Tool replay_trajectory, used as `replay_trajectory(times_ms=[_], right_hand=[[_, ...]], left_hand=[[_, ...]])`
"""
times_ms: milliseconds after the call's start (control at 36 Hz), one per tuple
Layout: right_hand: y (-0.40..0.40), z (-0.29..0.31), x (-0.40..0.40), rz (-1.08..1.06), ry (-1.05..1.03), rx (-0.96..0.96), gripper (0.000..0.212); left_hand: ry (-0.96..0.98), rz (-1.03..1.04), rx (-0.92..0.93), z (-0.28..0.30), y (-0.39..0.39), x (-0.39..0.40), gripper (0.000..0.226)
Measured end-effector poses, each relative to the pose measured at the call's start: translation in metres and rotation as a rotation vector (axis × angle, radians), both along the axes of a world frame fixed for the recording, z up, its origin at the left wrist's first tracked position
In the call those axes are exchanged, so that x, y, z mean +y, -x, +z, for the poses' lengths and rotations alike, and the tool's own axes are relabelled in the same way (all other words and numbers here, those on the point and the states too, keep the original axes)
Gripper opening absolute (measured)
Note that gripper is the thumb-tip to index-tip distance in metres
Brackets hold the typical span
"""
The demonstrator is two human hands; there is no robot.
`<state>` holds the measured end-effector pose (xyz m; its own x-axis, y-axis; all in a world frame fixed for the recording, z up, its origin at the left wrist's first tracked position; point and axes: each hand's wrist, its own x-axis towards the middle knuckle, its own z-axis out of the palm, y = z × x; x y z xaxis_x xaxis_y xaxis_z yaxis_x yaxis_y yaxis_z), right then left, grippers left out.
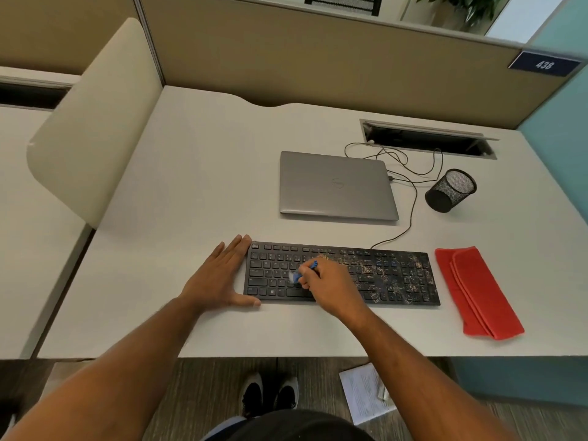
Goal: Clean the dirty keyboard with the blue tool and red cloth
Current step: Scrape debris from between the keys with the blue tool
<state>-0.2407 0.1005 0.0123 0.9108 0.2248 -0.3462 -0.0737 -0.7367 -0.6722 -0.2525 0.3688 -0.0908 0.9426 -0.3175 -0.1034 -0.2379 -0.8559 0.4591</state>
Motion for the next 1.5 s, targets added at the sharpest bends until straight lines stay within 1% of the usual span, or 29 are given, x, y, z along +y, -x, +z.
replay_trajectory(times_ms=[56,83,111,167,222,278,333,417,472,556,611,667,722,778,833,889,944,1056,1167,1278,1389,1500], right_hand=[[-0.001,-0.002,-0.002,0.033,0.037,0.07,0.026],[-0.002,-0.002,-0.003,0.034,0.024,0.094,0.026],[-0.002,-0.002,-0.004,0.022,-0.003,0.094,0.026],[-0.002,0.002,-0.005,-0.033,-0.037,0.029,0.026],[-0.002,0.001,-0.008,-0.058,-0.017,-0.025,0.025],[-0.002,0.0,-0.01,-0.016,0.018,0.024,0.027],[-0.002,0.0,-0.012,0.004,0.011,0.082,0.027],[-0.005,0.004,-0.015,-0.071,-0.036,0.025,0.026],[-0.006,0.002,-0.017,-0.071,-0.003,-0.003,0.026],[-0.007,-0.001,-0.021,0.005,0.075,0.07,0.028],[-0.009,0.001,-0.022,0.002,0.047,0.09,0.027],[-0.01,0.004,-0.023,-0.037,0.017,0.05,0.026],[-0.009,0.003,-0.024,-0.046,0.04,0.008,0.026],[-0.007,0.001,-0.025,-0.012,0.084,0.034,0.028],[-0.006,0.001,-0.026,0.002,0.078,0.056,0.03],[-0.006,0.003,-0.027,-0.042,0.042,0.02,0.029],[-0.006,0.003,-0.029,-0.073,0.055,-0.028,0.029],[-0.002,0.0,-0.031,-0.003,0.121,0.046,0.031],[-0.002,0.002,-0.034,-0.11,0.045,-0.015,0.028],[0.001,0.0,-0.038,-0.054,0.097,0.032,0.03],[0.001,0.004,-0.041,-0.12,0.058,-0.029,0.028],[0.002,0.001,-0.044,-0.044,0.159,-0.005,0.028]], left_hand=[[-0.005,-0.002,0.002,0.001,0.0,0.0,0.142],[-0.007,-0.002,0.001,0.001,0.0,-0.001,0.142],[-0.007,-0.002,0.0,0.001,0.0,0.0,0.142],[-0.005,-0.003,0.001,0.001,0.001,0.0,0.142],[-0.011,-0.005,0.003,0.001,0.0,-0.001,0.142],[-0.017,-0.007,0.003,0.001,0.0,0.0,0.142],[-0.016,-0.007,0.003,0.001,0.0,0.0,0.142],[-0.017,-0.007,0.004,0.001,0.0,0.0,0.142],[-0.016,-0.006,0.004,0.001,0.0,0.0,0.142],[-0.014,-0.005,0.007,0.001,0.0,0.0,0.142],[-0.01,-0.003,0.006,0.001,0.0,0.0,0.142],[-0.012,-0.007,0.005,0.001,0.0,0.0,0.142],[-0.016,-0.008,0.003,0.001,0.0,-0.001,0.142],[-0.017,-0.005,0.0,0.0,0.0,0.0,0.142],[-0.018,-0.003,-0.003,0.0,0.0,0.0,0.142],[-0.018,-0.003,-0.005,0.0,0.0,-0.001,0.142],[-0.016,-0.001,-0.007,0.001,0.0,-0.001,0.142],[-0.023,-0.003,-0.005,0.001,0.001,-0.001,0.141],[-0.021,0.0,-0.003,0.001,0.0,-0.001,0.142],[-0.028,-0.002,0.0,0.001,0.0,-0.001,0.142],[-0.025,-0.002,0.0,0.003,0.001,-0.002,0.142],[-0.025,-0.004,0.0,0.003,0.001,-0.002,0.141]])
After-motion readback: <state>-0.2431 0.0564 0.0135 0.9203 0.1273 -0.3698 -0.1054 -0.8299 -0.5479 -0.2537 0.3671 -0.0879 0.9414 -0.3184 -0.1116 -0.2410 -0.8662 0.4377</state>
